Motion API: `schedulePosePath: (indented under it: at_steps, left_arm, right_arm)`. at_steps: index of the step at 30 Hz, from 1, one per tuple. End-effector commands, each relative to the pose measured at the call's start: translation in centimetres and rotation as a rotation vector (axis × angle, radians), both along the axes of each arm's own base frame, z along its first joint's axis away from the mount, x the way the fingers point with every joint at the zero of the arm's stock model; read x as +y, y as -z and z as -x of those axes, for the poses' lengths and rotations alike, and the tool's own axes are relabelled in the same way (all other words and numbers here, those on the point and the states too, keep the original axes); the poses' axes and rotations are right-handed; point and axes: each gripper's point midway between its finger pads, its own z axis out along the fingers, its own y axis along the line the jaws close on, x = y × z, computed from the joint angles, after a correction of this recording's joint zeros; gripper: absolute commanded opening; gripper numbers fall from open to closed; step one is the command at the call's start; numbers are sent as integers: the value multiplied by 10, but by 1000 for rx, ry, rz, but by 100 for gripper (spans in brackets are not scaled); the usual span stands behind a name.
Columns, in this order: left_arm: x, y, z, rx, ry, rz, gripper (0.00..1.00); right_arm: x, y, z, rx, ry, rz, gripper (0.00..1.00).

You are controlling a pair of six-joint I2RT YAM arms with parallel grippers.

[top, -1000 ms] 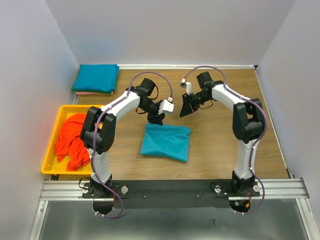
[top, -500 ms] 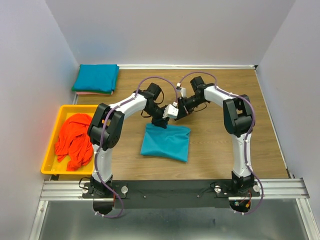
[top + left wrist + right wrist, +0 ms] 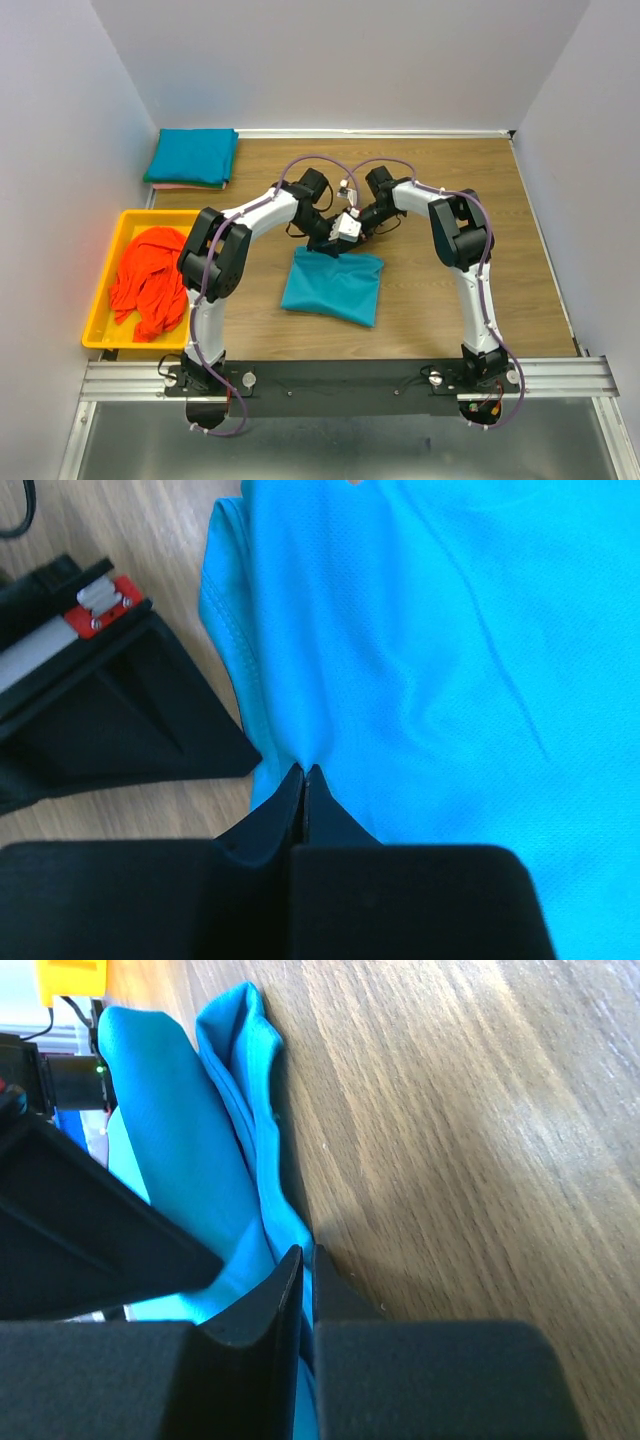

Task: Fold and stack the t-shirts
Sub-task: Fold the tshirt

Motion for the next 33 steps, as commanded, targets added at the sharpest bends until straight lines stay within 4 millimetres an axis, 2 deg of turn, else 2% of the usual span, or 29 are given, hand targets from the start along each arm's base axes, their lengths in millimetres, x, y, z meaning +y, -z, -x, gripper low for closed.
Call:
schedulePosePath:
  at_steps: [1, 5, 7, 14, 17, 19, 20, 21, 23, 24, 25, 29, 32, 33]
  left_arm:
    - [-14, -34, 3, -31, 26, 85, 0]
    - [-19, -46, -7, -68, 16, 99, 0]
    - [-21, -45, -11, -75, 10, 95, 0]
    - [-16, -23, -16, -73, 7, 60, 0]
    - [-12, -13, -19, -80, 2, 42, 7]
    - [-9, -11, -21, -83, -1, 34, 16]
    - [-8, -14, -22, -91, -1, 35, 20]
    - [-8, -19, -23, -102, 1, 39, 28]
    - [-7, -31, -23, -107, 0, 50, 35]
    - [-9, -45, -24, -133, 5, 69, 37]
    - [-7, -51, -22, -127, 6, 70, 41]
    - [-4, -87, -21, -167, -10, 103, 43]
    - [9, -101, -19, -138, -61, 121, 43]
    - [18, -100, -16, -96, -101, 117, 43]
  right_arm:
    - [6, 23, 6, -12, -33, 18, 14]
    - [4, 27, 13, 2, -41, 20, 14]
    - [3, 28, 18, 11, -46, 23, 13]
    - [-1, 27, 18, -5, -46, 33, 14]
    - [-1, 25, 5, -60, -36, 65, 14]
    - [-4, 22, -6, -118, -33, 89, 19]
    - [-8, 19, -20, -182, -18, 133, 21]
    - [-10, 17, -29, -223, -11, 158, 23]
    - [-11, 8, -43, -298, -7, 180, 30]
    - [-11, -2, -55, -356, 2, 195, 32]
    - [-11, -7, -60, -387, -2, 196, 34]
    - [-14, -32, -80, -512, 5, 218, 35]
    - [-27, -50, -95, -596, 41, 282, 35]
    - [-33, -57, -98, -606, 61, 296, 35]
